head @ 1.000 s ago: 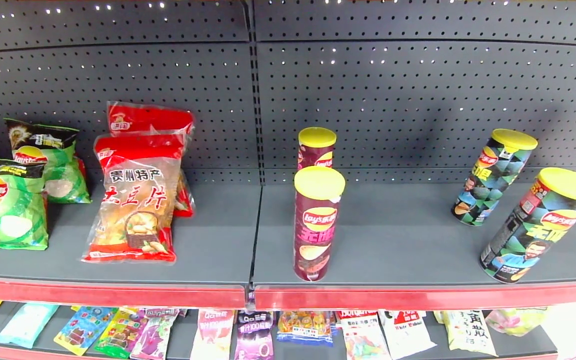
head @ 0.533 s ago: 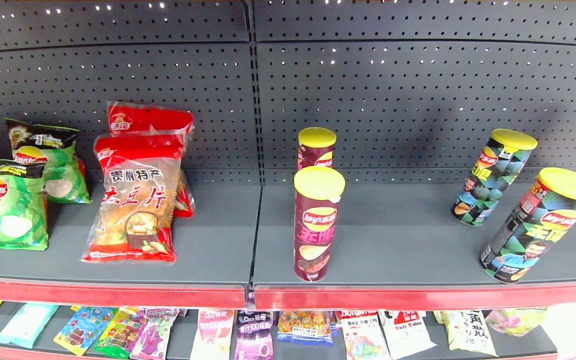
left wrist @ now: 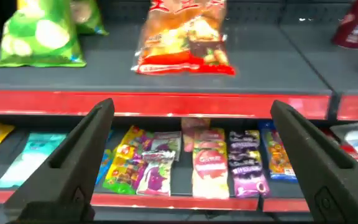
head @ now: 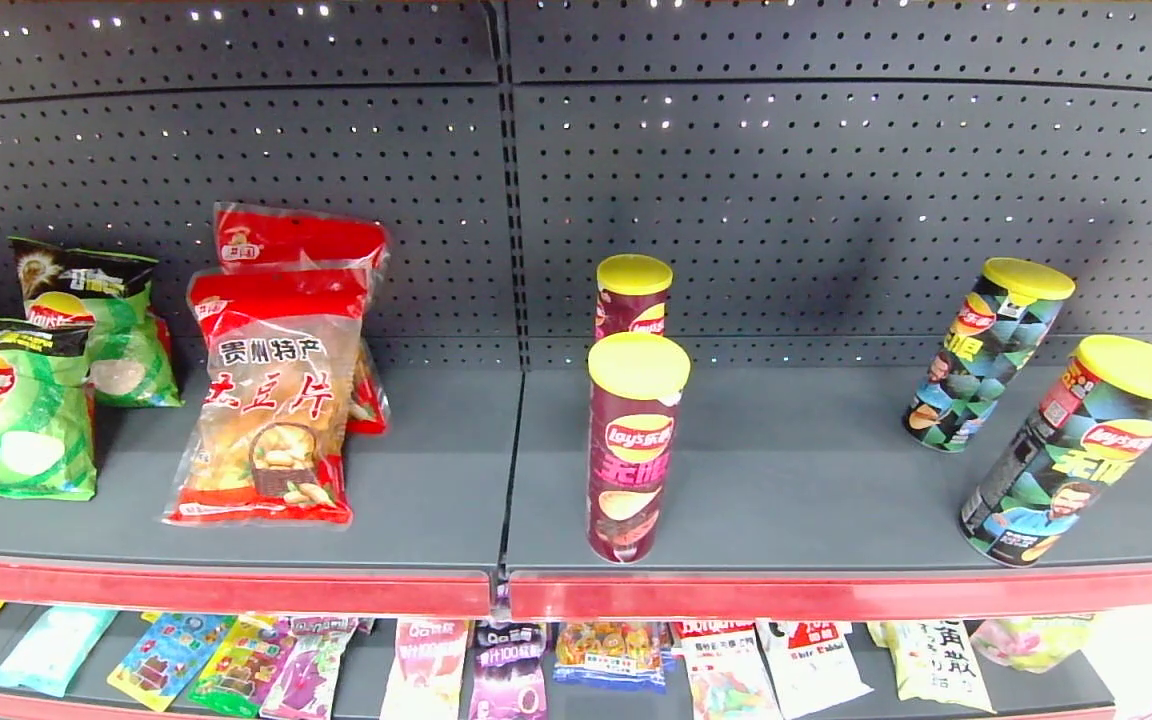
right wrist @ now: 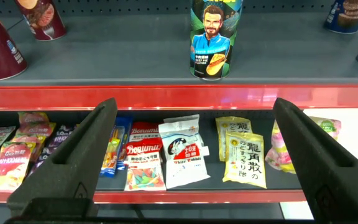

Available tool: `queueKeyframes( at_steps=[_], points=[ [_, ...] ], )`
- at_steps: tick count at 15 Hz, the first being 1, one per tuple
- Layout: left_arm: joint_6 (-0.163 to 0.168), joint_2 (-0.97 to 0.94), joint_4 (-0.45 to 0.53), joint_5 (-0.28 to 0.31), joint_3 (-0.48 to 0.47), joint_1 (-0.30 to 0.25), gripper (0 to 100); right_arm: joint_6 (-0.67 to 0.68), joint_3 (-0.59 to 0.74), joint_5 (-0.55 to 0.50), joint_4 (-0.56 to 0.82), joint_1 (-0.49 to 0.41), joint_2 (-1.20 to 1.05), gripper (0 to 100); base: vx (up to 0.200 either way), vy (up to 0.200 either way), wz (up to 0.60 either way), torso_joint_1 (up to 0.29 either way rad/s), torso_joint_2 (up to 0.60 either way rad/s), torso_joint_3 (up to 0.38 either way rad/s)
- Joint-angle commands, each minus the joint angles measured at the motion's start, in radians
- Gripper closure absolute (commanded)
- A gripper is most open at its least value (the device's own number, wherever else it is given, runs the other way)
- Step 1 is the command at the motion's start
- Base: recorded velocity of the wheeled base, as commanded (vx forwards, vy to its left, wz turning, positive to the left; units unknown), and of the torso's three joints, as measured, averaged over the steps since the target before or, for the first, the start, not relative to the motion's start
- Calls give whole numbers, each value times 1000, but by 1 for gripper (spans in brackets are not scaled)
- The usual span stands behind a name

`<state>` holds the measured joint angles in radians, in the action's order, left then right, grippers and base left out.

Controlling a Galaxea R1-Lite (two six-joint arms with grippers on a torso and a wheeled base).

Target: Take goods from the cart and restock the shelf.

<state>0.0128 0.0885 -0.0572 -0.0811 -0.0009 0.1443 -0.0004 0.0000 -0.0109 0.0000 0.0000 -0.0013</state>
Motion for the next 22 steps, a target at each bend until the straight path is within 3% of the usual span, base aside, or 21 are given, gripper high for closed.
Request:
queueKeyframes(
  at_steps=[1,2,3,4,5,6,7,10,11,12,13,14,16,18,19,20,22],
  points=[
    [-57,8,23,-17,1,0,0,2,0,0,0,0,1,0,0,0,0,0,0,0],
    [-151,8,25,-82,1,0,0,2,0,0,0,0,1,0,0,0,0,0,0,0],
    [-171,8,23,-128,1,0,0,-1,0,2,0,0,1,0,0,0,0,0,0,0],
    [-155,8,20,-160,-1,0,0,2,0,2,0,2,1,0,0,0,0,0,0,0],
    [-119,8,22,-172,-1,0,0,2,0,2,0,0,1,0,0,0,0,0,0,0],
    [-37,16,27,-183,-2,-3,0,0,0,2,0,0,1,0,0,0,0,0,0,0],
    [-36,17,27,-184,-2,-5,0,0,0,2,0,0,1,0,0,0,0,0,0,0],
    [-27,51,28,-189,-4,-137,0,2,0,3,0,2,1,0,0,0,0,0,0,0],
    [-8,43,28,-172,-5,-166,0,2,0,3,0,2,1,0,0,0,0,0,0,0],
    [16,13,20,-91,-2,-132,0,2,0,3,0,2,1,0,0,0,0,0,0,0],
    [30,-27,11,30,1,-101,0,2,0,3,0,2,1,0,0,0,0,0,0,0],
    [39,-35,13,156,1,-120,0,2,0,3,0,2,1,0,0,0,0,0,0,0],
    [15,-89,13,273,1,-144,0,3,0,5,0,0,1,0,0,0,0,0,0,0],
    [23,-89,14,245,1,-144,0,3,0,5,0,2,1,0,0,0,0,0,0,0],
    [15,-87,45,81,1,-146,0,5,0,3,0,0,1,0,0,0,0,0,0,0],
    [-8,-89,77,32,-2,-146,0,3,0,3,0,2,1,0,0,0,0,0,0,0],
    [15,-89,57,95,1,-146,0,3,0,3,0,2,1,0,0,0,0,0,0,0]
  ],
)
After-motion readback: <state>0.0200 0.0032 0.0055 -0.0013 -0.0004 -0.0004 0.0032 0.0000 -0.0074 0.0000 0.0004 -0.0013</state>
